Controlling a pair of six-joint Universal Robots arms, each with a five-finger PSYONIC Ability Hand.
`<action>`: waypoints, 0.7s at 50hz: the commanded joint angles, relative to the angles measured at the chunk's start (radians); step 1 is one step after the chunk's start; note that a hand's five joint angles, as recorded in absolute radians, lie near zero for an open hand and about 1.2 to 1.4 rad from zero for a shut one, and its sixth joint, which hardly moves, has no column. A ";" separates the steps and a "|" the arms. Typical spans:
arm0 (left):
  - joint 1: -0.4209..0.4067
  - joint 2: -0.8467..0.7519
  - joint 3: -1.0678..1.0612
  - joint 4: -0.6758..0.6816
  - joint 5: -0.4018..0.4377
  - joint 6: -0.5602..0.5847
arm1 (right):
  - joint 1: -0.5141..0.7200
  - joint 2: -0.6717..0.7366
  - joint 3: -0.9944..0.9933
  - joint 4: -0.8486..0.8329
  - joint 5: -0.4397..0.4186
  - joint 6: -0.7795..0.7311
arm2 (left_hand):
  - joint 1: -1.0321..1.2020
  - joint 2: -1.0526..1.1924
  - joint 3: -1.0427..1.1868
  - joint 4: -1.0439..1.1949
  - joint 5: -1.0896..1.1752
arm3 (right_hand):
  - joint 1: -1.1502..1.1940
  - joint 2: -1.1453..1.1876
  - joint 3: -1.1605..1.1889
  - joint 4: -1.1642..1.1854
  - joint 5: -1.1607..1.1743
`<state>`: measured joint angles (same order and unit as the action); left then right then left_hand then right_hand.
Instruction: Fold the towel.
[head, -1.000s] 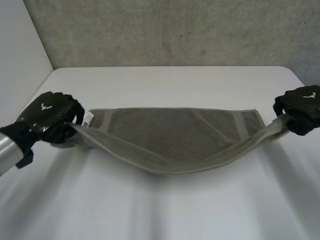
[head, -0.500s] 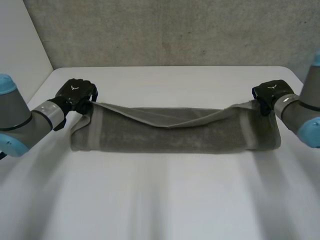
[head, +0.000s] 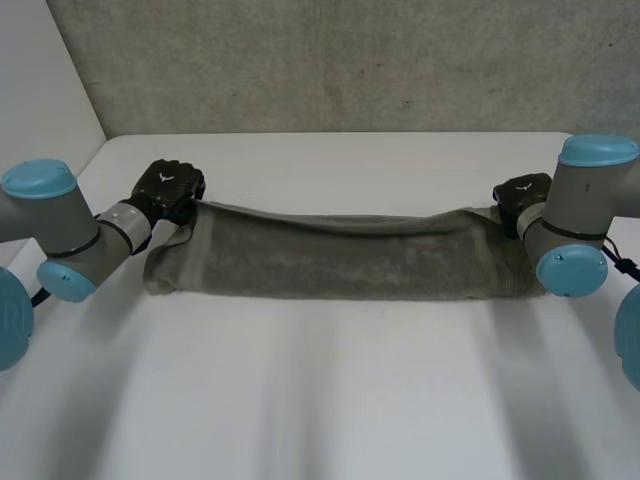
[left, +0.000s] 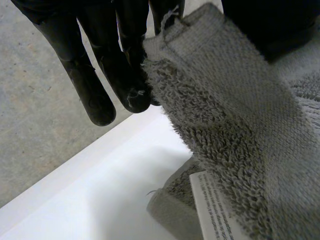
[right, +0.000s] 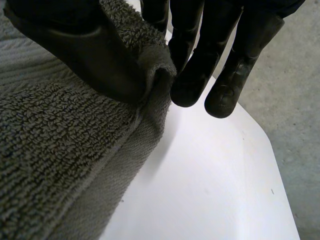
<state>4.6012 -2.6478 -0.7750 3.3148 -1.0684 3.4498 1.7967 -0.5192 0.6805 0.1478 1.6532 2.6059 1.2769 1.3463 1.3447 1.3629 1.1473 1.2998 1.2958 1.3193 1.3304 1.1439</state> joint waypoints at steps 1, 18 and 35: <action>-0.001 -0.030 0.040 0.002 -0.015 0.002 | 0.000 0.045 -0.058 -0.007 0.022 -0.023 | -0.230 -0.299 -0.297 -0.316 -0.275 | -0.551 -0.547 -0.570 -0.581 -0.569; -0.002 0.035 0.051 0.006 -0.016 0.000 | 0.000 -0.024 -0.087 0.003 0.050 0.010 | -0.946 -1.015 -1.014 -1.032 -0.991 | -1.125 -1.121 -1.145 -1.156 -1.144; 0.021 0.135 -0.024 0.039 -0.016 0.017 | -0.010 -0.390 0.238 0.022 -0.036 0.083 | -0.967 -1.036 -1.034 -1.052 -1.011 | -1.125 -1.121 -1.145 -1.156 -1.144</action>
<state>4.6133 -2.5086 -0.7565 3.3411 -1.0821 3.4520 1.7895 -0.7954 0.7615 0.1757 1.6715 2.6894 0.3669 0.3693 0.3792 0.3744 0.1519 0.2379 0.2516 0.2496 0.2612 0.0622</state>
